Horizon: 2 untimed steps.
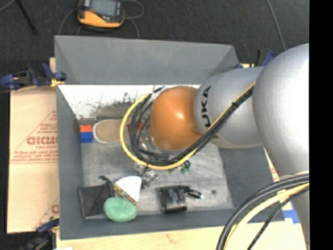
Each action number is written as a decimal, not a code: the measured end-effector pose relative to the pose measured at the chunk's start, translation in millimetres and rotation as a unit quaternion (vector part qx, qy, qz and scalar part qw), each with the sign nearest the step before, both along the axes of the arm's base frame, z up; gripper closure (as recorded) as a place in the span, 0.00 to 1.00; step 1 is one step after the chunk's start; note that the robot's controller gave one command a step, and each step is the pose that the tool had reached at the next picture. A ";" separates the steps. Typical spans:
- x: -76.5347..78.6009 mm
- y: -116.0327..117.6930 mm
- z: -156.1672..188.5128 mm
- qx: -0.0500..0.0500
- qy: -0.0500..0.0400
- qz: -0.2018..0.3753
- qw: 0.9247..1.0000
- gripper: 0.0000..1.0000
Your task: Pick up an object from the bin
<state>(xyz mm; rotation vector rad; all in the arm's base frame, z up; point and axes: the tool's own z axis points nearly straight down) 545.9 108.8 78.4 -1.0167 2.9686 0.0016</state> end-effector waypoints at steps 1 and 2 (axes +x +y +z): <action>0.0 0.0 0.0 0.000 0.000 0.000 1.000 1.00; -7.1 -3.4 124.9 0.000 0.000 0.015 1.000 1.00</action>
Offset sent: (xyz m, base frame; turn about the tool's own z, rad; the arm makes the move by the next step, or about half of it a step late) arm -0.0083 -0.0031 0.1240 -0.0331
